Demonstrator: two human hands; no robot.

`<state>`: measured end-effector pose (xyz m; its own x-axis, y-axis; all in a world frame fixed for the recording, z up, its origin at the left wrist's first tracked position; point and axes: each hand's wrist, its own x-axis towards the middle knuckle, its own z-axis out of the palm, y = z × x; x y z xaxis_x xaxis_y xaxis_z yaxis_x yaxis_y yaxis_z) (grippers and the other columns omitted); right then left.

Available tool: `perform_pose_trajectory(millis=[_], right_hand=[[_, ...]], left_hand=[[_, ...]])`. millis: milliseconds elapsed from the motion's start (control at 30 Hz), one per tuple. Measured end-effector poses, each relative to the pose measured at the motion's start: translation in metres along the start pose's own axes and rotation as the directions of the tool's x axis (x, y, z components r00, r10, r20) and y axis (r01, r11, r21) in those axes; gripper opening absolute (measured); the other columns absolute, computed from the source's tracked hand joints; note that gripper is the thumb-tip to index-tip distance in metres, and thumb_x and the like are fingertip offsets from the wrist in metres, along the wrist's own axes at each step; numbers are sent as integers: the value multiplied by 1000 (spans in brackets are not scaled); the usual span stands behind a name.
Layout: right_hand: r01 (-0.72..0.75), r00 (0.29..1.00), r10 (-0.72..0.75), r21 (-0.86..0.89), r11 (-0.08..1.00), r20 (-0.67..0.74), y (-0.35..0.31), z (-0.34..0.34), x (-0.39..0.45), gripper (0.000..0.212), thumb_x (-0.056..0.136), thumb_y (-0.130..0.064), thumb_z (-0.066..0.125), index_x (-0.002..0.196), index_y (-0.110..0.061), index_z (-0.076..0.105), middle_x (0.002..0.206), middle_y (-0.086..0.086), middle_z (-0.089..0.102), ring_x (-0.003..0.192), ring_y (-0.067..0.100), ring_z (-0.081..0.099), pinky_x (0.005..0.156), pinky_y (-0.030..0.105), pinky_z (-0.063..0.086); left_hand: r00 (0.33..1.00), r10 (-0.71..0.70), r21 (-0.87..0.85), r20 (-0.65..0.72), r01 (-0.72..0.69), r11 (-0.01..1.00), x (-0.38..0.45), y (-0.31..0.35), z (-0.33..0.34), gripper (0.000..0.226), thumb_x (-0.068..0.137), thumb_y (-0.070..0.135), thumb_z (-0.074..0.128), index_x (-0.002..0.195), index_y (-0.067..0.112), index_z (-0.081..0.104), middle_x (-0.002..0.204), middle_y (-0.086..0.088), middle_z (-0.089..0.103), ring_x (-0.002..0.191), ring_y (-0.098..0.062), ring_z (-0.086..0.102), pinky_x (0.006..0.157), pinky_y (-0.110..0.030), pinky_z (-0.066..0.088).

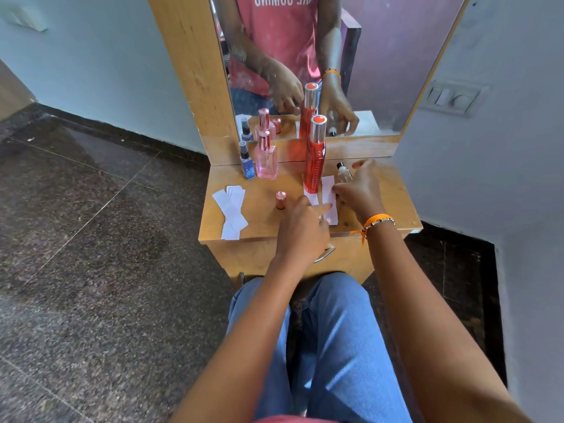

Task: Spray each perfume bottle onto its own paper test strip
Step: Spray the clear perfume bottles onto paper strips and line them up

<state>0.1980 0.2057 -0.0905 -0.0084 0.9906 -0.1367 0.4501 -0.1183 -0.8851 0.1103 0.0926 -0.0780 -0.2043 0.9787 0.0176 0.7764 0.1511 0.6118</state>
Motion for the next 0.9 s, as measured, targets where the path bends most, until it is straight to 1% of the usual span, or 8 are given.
perform_pose_trajectory(millis=[100,200,267,400,533,667,800,900], right_hand=[[37,999,-37,-17,999,-7,0,0,-2,50,74,-4,62,116,-11,35,104,11,61,97,30,63,83,53,53],[66,997,-65,33,997,-32,0,-4,-6,43,82,-12,63,114,-11,33,99,6,58,101,29,61,87,49,53],[62,997,-58,79,995,-51,-1,-7,-8,37,86,-17,59,109,-15,30,90,3,56,94,28,61,82,47,53],[53,998,-48,220,974,-28,-4,-16,-18,39,87,-18,57,116,-16,31,95,14,61,74,18,58,61,30,47],[79,996,-89,299,951,18,-6,-21,-40,39,89,-15,55,119,-14,31,85,9,58,58,11,50,49,21,38],[92,993,-110,354,931,30,0,-14,-64,34,88,-12,54,114,-17,33,78,5,59,59,10,50,53,24,38],[123,986,-155,347,930,66,5,-6,-84,34,87,-11,55,111,-20,34,79,7,59,58,11,49,57,26,37],[140,978,-180,313,940,104,2,-5,-90,37,85,-11,57,112,-22,34,83,12,60,60,14,48,57,27,37]], left_hand=[[1000,-3,92,18,2,996,-2,-1,7,35,93,20,49,127,24,57,118,-10,51,117,-30,38,91,-40,41],[1000,16,143,8,-17,990,-3,0,10,36,94,23,48,130,25,55,122,-9,50,117,-30,37,90,-39,40],[1000,26,146,0,-26,989,-3,0,11,37,94,23,47,130,25,54,122,-9,50,115,-30,38,91,-38,39],[999,31,70,-29,-29,997,-3,1,9,36,93,20,49,129,23,56,120,-7,52,111,-28,41,93,-37,39],[972,63,-30,-225,-72,997,-6,2,-2,33,89,12,53,121,20,62,106,-5,53,103,-24,46,93,-33,38],[907,-81,-64,-413,59,996,-2,-11,-18,28,84,10,60,111,16,57,113,-6,50,103,-28,50,89,-34,37],[917,-227,-93,-329,208,974,11,-27,-25,37,86,14,61,121,10,52,127,-10,44,112,-30,45,95,-40,38],[931,-239,-103,-278,218,970,18,-35,-26,21,86,14,62,106,10,65,117,-10,53,108,-30,50,92,-39,43]])
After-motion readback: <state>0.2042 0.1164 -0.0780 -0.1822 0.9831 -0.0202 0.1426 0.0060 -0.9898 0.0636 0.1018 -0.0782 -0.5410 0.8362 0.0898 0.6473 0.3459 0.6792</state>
